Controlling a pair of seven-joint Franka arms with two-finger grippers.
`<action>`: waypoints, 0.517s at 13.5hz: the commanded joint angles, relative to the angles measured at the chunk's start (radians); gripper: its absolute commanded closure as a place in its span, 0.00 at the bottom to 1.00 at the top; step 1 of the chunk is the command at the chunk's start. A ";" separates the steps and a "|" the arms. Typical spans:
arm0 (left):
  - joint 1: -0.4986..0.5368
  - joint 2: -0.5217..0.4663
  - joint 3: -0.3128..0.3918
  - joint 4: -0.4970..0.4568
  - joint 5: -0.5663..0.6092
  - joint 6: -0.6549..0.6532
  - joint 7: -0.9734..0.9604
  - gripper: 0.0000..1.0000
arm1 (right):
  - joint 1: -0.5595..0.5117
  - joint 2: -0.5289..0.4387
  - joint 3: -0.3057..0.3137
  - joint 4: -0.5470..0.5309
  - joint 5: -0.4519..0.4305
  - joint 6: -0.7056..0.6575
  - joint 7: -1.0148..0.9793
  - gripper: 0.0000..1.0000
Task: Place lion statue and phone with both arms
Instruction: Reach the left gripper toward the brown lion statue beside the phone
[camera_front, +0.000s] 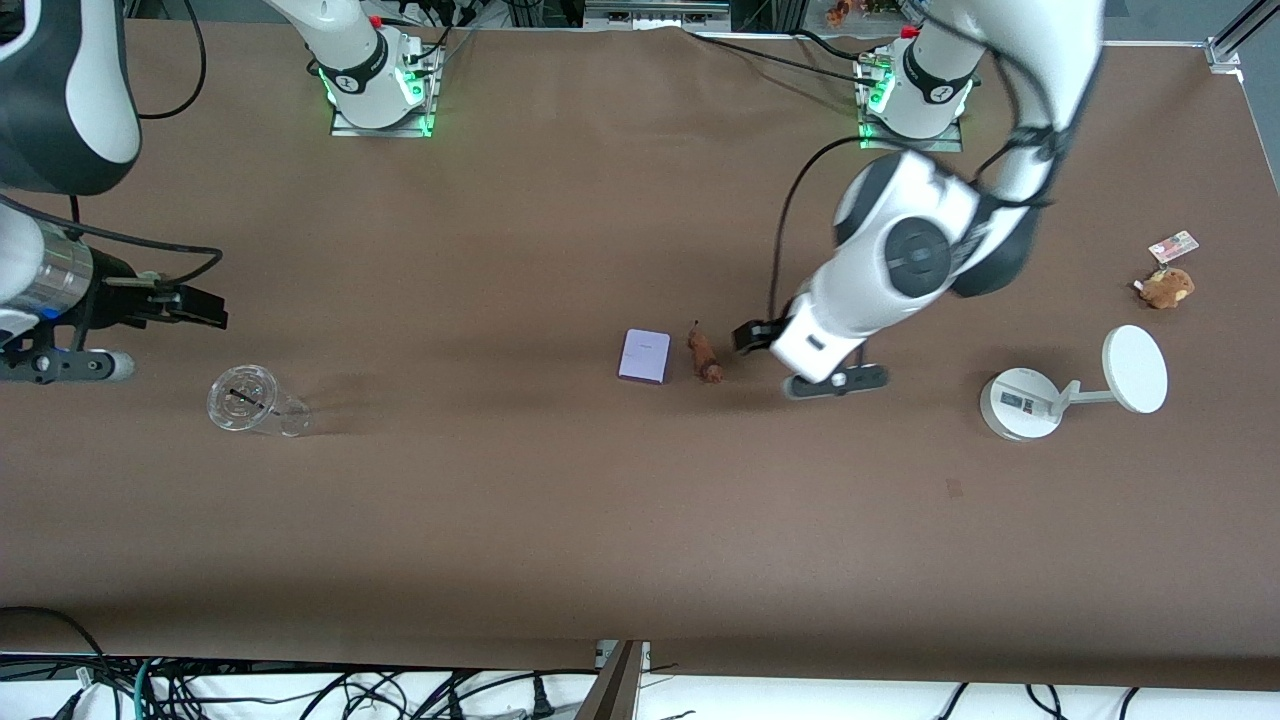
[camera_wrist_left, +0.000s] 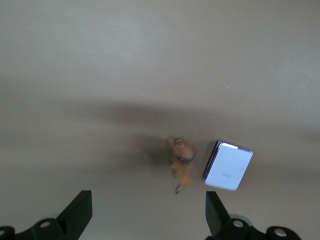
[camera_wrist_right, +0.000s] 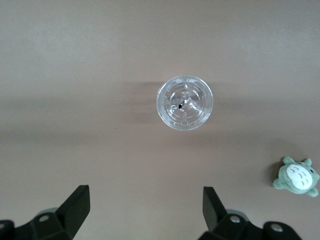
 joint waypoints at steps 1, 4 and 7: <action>-0.079 0.088 0.016 0.068 0.071 0.018 -0.098 0.00 | 0.017 0.067 0.010 0.026 0.016 0.058 0.014 0.00; -0.122 0.152 0.015 0.060 0.154 0.133 -0.164 0.00 | 0.050 0.124 0.010 0.024 0.020 0.137 0.063 0.00; -0.129 0.207 0.010 0.063 0.224 0.193 -0.165 0.00 | 0.120 0.166 0.011 0.020 0.022 0.210 0.192 0.00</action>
